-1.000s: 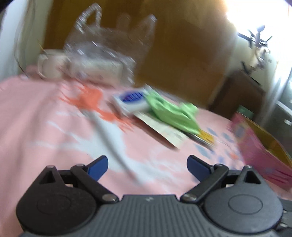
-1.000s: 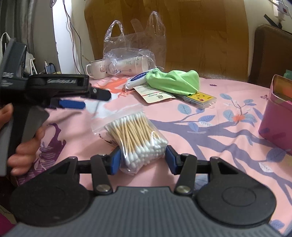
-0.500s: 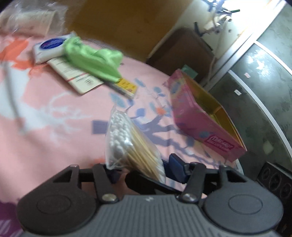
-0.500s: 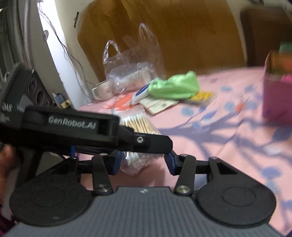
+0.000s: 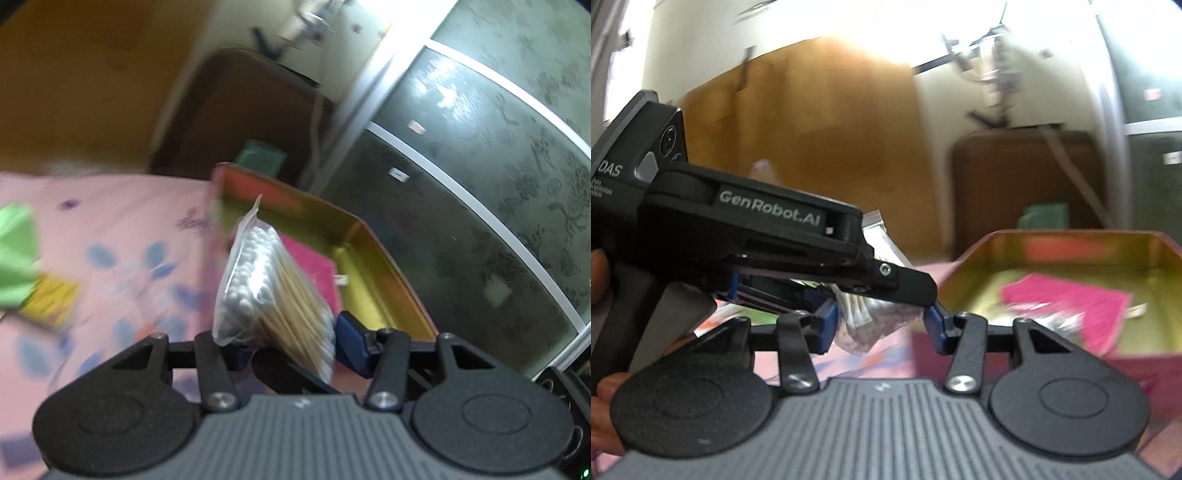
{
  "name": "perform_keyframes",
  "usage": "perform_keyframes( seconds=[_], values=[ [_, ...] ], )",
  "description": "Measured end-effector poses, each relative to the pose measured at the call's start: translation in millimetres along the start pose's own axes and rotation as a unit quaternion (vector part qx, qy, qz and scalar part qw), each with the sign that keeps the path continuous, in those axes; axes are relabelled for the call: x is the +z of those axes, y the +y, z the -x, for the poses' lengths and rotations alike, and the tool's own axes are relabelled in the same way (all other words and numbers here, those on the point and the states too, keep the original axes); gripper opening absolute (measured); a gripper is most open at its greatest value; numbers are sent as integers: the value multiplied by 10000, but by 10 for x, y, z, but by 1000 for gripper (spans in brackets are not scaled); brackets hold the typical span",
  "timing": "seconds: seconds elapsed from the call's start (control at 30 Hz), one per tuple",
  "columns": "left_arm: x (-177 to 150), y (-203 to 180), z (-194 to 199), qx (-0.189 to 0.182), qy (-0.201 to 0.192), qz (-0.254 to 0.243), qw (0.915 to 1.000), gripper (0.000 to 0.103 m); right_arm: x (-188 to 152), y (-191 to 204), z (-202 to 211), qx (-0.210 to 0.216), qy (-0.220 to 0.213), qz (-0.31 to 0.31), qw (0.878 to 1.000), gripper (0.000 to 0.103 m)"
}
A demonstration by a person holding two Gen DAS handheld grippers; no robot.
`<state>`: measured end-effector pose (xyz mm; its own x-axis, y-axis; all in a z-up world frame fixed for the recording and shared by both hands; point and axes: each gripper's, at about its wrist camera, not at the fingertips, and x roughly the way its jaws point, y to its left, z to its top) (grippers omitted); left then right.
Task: Organize soft objects
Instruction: 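Lower the swab bag into the pink tin and open the left tool, then move the right tool to the green cloth and grasp it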
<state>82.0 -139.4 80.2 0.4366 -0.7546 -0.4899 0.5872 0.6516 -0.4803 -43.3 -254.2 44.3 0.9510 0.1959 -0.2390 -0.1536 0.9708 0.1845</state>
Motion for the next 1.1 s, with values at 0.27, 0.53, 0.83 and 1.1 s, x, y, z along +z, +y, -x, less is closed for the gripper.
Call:
perform_keyframes(
  seconds=[0.27,0.53,0.83,1.1],
  values=[
    [39,-203,-578,818,24,-645,9946,73,-122,-427,-252,-1612,65,463,9858,67],
    [-181,160,142,1197,-506,-578,9898,74,-195,-182,-118,-1347,-333,340,9897,69],
    [-715,1373,1056,3185,-717,392,9444,74,-253,552,-375,129,276,706,9970,69],
    [-845,1836,1451,3755,-1362,975,9115,79,-200,1026,-1218,659,1117,826,9881,82]
  ],
)
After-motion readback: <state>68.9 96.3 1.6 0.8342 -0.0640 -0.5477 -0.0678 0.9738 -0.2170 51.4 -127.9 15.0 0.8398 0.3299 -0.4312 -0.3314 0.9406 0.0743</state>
